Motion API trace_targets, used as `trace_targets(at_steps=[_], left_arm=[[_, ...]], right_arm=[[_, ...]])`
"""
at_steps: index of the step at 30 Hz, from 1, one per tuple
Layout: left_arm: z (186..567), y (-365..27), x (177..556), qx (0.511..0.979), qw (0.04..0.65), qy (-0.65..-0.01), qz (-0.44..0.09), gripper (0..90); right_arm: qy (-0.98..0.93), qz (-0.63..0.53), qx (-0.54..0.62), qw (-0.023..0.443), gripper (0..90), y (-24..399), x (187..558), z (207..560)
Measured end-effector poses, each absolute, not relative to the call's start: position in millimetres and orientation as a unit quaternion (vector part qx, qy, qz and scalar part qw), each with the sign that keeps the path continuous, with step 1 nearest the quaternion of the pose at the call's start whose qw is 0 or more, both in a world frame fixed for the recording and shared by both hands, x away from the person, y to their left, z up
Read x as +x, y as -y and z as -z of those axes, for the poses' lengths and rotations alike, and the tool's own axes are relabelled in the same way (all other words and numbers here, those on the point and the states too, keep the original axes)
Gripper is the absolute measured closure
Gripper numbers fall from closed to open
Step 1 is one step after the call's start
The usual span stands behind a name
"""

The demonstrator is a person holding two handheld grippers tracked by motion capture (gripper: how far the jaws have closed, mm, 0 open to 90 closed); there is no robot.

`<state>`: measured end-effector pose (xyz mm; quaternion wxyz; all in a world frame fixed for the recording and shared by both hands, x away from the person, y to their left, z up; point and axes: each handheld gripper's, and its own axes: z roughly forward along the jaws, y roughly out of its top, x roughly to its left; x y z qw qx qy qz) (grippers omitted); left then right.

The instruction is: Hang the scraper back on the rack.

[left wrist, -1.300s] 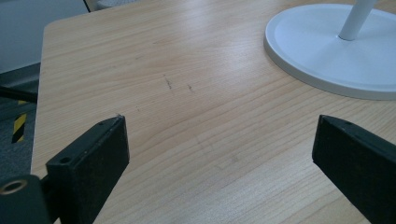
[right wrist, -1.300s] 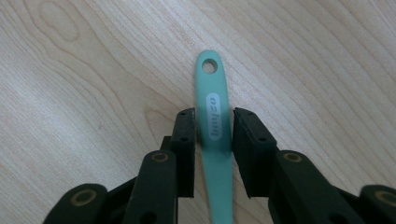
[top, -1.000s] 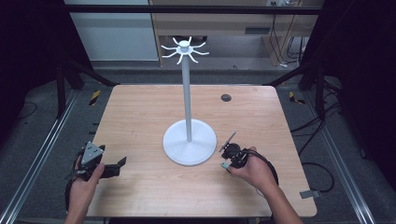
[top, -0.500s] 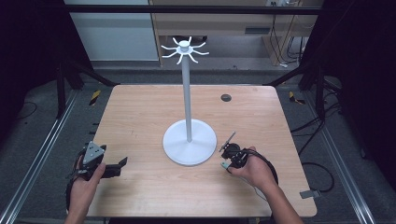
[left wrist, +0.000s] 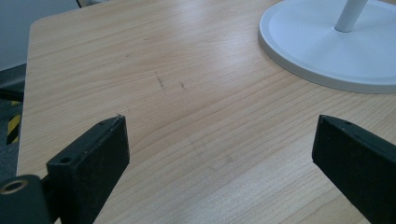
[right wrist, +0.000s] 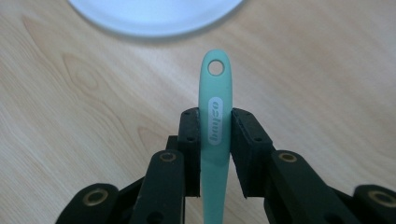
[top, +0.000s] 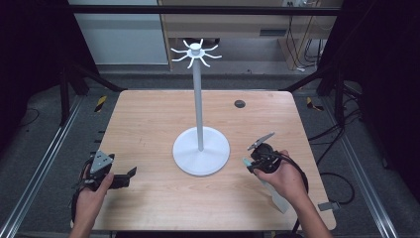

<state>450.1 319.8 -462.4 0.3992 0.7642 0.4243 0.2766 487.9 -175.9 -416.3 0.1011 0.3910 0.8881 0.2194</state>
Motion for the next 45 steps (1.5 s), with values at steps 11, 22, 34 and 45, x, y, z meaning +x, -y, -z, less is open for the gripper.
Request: trace_targets(at_steps=[11,22,34,45], left_arm=[[461.8,-321.2,449.7,0.761,0.403,-0.427,-0.276,3.7],[462.0,-323.9,449.7,0.756,0.410,-0.432,-0.273,3.7],[461.5,-322.9,449.2,0.756,0.411,-0.430,-0.273,3.8],[462.1,-323.5,450.3,0.757,0.409,-0.430,-0.272,3.7]], right_arm=[[-0.844,-0.329,0.389,0.168,74.3,191.4,481.6,352.7],[-0.807,-0.403,0.380,0.204,74.3,182.7,492.4,309.5],[-0.760,-0.483,0.372,0.225,74.3,173.4,495.8,276.6],[-0.742,-0.506,0.369,0.238,74.3,168.5,497.1,260.2]])
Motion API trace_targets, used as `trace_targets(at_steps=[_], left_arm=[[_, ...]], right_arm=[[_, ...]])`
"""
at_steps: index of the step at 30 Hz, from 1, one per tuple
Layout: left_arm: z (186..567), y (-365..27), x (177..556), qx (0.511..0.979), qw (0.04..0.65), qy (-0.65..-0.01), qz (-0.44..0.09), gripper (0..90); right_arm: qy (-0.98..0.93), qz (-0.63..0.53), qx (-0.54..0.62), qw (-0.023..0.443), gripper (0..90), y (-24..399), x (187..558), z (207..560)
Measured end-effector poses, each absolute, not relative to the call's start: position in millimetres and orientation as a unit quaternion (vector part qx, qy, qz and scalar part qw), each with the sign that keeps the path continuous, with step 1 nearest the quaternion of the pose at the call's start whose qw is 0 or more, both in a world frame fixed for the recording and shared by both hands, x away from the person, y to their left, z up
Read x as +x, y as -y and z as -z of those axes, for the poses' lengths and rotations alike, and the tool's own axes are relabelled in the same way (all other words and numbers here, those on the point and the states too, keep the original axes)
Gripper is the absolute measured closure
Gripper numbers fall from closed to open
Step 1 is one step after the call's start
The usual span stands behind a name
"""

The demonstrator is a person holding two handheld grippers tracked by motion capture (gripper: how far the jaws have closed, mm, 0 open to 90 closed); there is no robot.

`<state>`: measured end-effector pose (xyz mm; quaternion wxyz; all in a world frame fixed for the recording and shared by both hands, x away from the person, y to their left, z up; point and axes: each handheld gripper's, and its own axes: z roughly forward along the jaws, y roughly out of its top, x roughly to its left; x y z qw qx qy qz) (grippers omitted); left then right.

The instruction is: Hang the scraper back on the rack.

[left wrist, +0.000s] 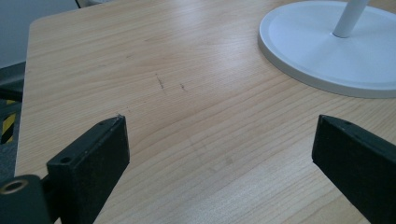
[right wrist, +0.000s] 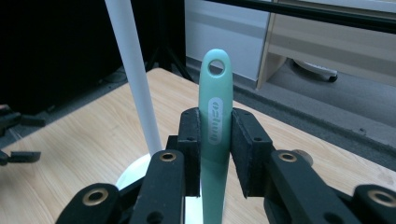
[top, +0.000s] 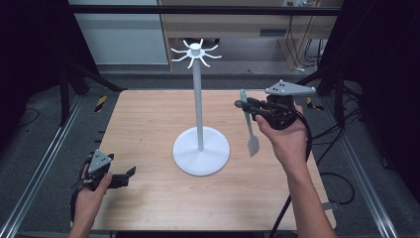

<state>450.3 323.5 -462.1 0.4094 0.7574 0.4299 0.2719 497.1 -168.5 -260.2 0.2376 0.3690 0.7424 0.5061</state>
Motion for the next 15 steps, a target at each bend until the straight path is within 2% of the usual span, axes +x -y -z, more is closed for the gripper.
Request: trace_targets(at_steps=[15], left_arm=[[461.1,-322.2,449.2,0.759,0.407,-0.426,-0.276,3.7]], right_arm=[[-0.718,-0.544,0.358,0.246,74.3,158.7,493.6,237.6]])
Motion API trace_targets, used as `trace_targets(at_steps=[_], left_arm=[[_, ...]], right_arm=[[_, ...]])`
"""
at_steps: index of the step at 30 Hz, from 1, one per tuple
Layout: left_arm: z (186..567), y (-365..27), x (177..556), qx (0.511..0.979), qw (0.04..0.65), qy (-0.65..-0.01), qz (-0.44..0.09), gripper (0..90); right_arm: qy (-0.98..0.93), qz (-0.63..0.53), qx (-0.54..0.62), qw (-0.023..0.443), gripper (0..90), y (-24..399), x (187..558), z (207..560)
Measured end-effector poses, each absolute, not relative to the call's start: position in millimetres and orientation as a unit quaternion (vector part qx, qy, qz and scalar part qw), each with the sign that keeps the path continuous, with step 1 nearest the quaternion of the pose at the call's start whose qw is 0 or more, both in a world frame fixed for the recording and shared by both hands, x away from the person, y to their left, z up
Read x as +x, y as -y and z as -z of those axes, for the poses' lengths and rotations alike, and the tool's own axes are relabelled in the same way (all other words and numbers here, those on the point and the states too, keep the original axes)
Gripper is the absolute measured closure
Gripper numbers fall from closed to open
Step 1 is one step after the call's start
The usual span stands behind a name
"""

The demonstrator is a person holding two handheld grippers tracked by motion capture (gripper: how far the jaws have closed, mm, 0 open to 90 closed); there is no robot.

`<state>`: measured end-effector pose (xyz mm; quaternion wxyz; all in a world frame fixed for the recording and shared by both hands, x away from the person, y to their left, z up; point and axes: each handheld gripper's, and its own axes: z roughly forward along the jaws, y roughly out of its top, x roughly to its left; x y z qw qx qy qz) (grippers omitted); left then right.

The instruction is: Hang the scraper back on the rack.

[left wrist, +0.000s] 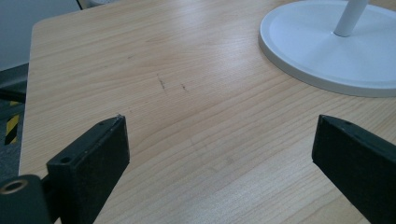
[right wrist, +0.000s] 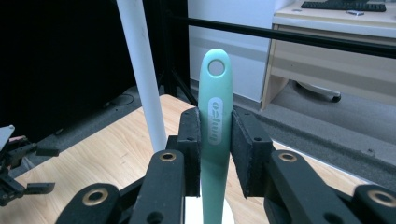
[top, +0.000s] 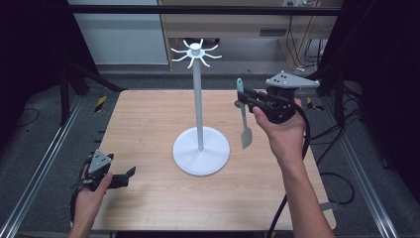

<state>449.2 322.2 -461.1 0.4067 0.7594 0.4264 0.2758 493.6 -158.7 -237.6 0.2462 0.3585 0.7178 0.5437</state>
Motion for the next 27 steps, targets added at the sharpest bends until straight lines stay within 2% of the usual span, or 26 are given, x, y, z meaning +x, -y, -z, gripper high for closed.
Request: trace_targets(at_steps=[15,27], left_arm=[[461.1,-321.0,447.9,0.762,0.405,-0.423,-0.278,3.7],[461.7,-318.6,447.0,0.767,0.402,-0.416,-0.276,3.8]], right_arm=[[-0.707,-0.556,0.354,0.256,74.2,153.8,485.6,227.8],[-0.696,-0.579,0.337,0.258,74.2,134.3,475.3,210.4]])
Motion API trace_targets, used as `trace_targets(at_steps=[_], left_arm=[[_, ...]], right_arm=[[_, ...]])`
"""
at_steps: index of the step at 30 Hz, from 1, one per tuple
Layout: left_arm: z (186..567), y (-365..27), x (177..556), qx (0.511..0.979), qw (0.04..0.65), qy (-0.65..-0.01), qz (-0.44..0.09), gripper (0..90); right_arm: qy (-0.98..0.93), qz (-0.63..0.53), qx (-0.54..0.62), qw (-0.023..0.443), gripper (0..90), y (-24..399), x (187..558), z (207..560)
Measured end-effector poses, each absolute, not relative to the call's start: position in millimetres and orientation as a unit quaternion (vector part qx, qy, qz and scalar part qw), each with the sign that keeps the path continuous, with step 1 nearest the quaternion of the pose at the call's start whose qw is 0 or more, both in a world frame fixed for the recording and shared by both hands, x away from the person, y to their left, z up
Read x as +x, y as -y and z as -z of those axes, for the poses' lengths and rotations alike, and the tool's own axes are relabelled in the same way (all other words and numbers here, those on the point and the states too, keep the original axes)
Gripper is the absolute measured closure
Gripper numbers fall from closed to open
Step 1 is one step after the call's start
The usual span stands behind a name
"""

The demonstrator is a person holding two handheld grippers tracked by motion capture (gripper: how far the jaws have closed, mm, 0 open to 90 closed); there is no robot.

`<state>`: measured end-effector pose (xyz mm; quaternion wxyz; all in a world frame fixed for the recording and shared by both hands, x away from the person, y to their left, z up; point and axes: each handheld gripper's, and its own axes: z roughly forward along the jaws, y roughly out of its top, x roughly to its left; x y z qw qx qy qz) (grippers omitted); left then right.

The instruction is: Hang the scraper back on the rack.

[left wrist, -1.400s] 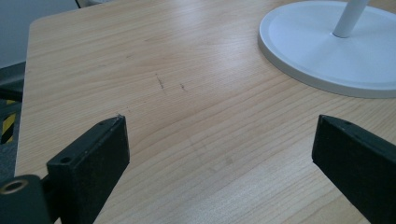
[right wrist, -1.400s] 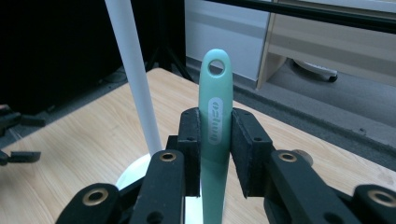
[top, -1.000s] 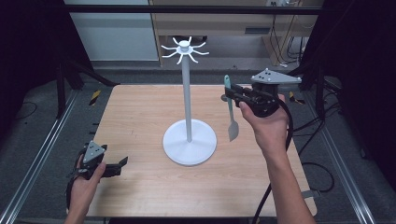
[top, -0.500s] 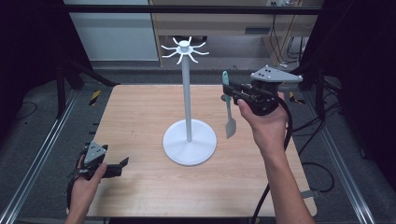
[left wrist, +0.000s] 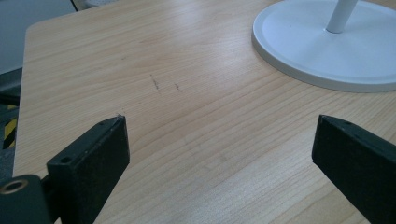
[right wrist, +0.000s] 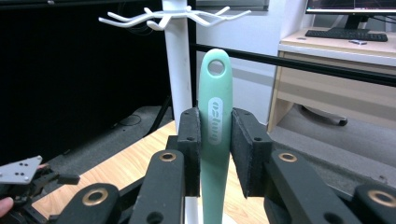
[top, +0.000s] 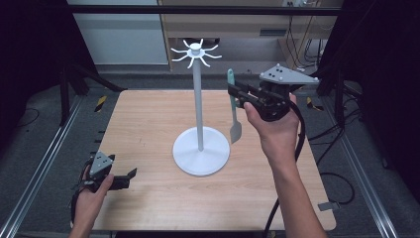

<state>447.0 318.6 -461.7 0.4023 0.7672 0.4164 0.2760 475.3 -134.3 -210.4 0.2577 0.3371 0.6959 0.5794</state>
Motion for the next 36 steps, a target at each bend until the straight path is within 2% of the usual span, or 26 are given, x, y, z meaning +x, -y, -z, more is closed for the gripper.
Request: trace_targets(at_steps=[36], left_arm=[[461.1,-319.4,446.5,0.766,0.403,-0.417,-0.277,3.9]], right_arm=[[-0.697,-0.591,0.311,0.260,74.1,100.1,474.4,194.7]])
